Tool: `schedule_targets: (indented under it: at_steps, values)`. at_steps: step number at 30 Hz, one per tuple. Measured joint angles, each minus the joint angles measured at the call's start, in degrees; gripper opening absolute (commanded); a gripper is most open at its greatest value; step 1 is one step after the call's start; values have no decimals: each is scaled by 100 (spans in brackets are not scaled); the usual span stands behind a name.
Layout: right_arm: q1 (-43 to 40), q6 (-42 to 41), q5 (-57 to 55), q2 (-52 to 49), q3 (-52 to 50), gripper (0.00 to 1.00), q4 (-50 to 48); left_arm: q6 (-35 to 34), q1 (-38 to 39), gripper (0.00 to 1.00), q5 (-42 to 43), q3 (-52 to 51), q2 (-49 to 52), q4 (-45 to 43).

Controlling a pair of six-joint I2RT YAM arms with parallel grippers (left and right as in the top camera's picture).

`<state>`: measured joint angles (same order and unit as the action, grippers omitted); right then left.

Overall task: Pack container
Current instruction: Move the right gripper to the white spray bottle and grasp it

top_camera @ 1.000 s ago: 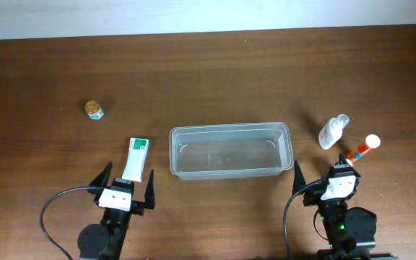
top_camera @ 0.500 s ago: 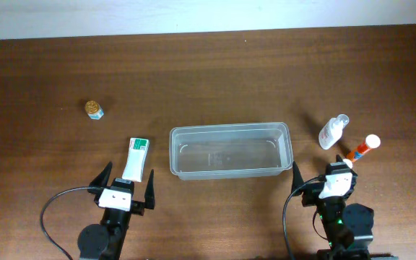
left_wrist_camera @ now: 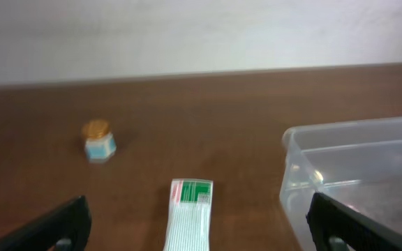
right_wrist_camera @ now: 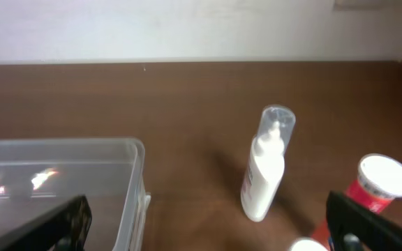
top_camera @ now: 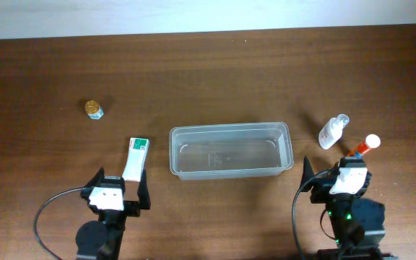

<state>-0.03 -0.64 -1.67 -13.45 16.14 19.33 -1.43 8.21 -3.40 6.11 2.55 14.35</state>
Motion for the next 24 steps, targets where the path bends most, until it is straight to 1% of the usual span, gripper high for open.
schedule_targets:
  at_steps: [4, 7, 10, 12, 14, 18, 19, 22, 24]
  values:
    - [0, -63, -81, -1193, 999, 98, 544, -278, 0, 99, -166, 730, 684, 350]
    - [-70, -79, -94, -2330, 2009, 98, 1143, -365, 0, 100, -225, 1405, 1436, 686]
    - [-304, -87, -90, -3405, 3099, 98, 1952, -422, 0, 99, -264, 2144, 2389, 1086]
    - [-579, -87, 74, -4221, 4022, 98, 2944, -424, 2, 99, -256, 2686, 3047, 1556]
    - [-789, -85, 232, -4774, 4649, 98, 3456, -428, 0, 99, -238, 3235, 3707, 2048]
    - [-1209, -85, 632, -6037, 6046, 98, 4614, -439, 0, 99, -90, 4253, 4959, 2756]
    - [-1255, -90, 682, -6227, 6249, 98, 4715, -444, 0, 99, -35, 4430, 5178, 2920]
    - [-1351, -83, 787, -6918, 6863, 98, 4815, -446, 0, 99, 219, 4850, 5821, 3027]
    - [-1353, -83, 833, -7246, 7034, 98, 4815, -446, 2, 99, 372, 4972, 6170, 3038]
